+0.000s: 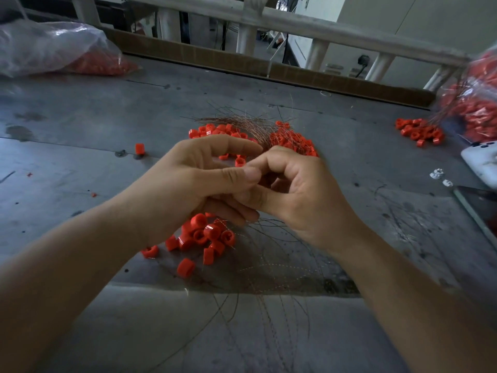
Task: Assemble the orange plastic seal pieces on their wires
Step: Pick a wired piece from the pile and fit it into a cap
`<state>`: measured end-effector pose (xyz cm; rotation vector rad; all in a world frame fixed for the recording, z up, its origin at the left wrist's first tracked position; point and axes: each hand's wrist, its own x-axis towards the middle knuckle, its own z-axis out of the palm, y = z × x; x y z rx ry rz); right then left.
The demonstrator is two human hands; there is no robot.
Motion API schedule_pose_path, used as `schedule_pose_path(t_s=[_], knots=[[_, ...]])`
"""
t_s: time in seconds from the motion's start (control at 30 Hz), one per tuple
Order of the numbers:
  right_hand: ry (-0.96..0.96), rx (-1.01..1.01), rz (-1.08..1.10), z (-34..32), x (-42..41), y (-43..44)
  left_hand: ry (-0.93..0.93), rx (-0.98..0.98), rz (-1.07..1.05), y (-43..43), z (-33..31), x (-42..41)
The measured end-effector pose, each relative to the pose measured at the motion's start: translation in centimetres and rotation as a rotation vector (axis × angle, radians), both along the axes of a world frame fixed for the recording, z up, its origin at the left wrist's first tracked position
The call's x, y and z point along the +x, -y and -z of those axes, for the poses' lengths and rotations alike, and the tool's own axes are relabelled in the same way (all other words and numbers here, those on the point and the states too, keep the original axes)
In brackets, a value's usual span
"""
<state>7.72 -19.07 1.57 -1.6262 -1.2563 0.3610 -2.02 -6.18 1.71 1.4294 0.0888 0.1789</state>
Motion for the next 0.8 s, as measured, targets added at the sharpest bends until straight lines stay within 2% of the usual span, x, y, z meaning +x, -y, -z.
schedule_pose_path(t_s=[0.2,0.43,0.57,0.8], knots=[[-0.201,0.015,-0.041,-0.9,1.0,0.4,0.057,-0.148,-0.037,-0.7,-0.4,0.1],[-0.193,-0.039,-0.032,-1.2,0.9,0.8,0.150,-0.299,-0.085,-1.2,-0.9,-0.1],[-0.215,-0.040,-0.015,-1.8,1.3,1.2,0.175,-0.205,-0.093,-1.2,-0.9,-0.2],[-0.165,-0.048,0.033,-2.3,2.3,1.7,0.138,0.145,-0.233,-2.2,-0.9,-0.4]])
